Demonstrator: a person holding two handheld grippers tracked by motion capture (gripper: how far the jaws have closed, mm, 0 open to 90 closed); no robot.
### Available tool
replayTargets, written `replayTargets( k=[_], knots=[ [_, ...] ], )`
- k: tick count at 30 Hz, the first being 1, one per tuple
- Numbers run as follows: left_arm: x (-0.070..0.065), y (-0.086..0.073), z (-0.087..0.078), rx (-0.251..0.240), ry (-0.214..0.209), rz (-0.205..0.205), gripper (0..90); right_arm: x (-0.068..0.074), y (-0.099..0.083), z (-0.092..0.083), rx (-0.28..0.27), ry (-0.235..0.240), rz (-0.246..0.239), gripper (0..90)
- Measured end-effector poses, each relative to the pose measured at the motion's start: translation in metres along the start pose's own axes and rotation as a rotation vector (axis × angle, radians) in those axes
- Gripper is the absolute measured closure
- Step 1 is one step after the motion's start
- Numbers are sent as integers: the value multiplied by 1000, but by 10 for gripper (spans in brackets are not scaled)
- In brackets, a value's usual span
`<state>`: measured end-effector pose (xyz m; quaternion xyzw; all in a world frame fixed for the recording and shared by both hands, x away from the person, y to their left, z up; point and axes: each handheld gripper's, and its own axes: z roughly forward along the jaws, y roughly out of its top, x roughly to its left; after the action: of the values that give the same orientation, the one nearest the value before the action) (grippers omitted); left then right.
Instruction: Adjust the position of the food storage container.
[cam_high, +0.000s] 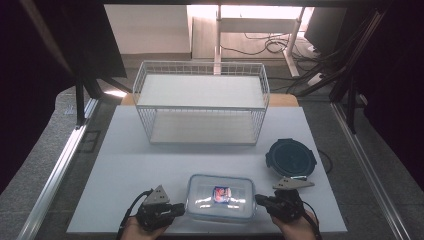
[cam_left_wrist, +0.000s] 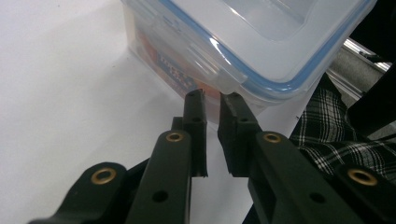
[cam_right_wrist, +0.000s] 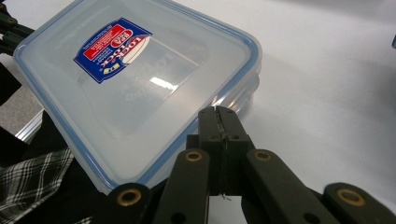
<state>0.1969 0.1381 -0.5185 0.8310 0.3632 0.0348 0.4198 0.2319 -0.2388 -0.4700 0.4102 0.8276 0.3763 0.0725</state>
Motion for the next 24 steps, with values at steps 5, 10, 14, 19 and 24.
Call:
replayTargets(
  k=[5, 10, 14, 19, 24],
  knots=[
    [1, -1, 1, 5, -2, -1, 802, -3, -16, -5, 70, -14, 8, 892],
    [1, -1, 2, 9, 4, -4, 806, 7, -29, -7, 90, 65, 19, 892],
    [4, -1, -1, 6, 13, -9, 811, 13, -23, 10, 131, 31, -26, 892],
    [13, -2, -5, 0, 34, -34, 813, 10, -12, 23, 111, 29, -44, 892],
    [24, -1, -8, 0, 53, -56, 812, 9, 0, 35, 110, 33, -67, 892]
  ],
)
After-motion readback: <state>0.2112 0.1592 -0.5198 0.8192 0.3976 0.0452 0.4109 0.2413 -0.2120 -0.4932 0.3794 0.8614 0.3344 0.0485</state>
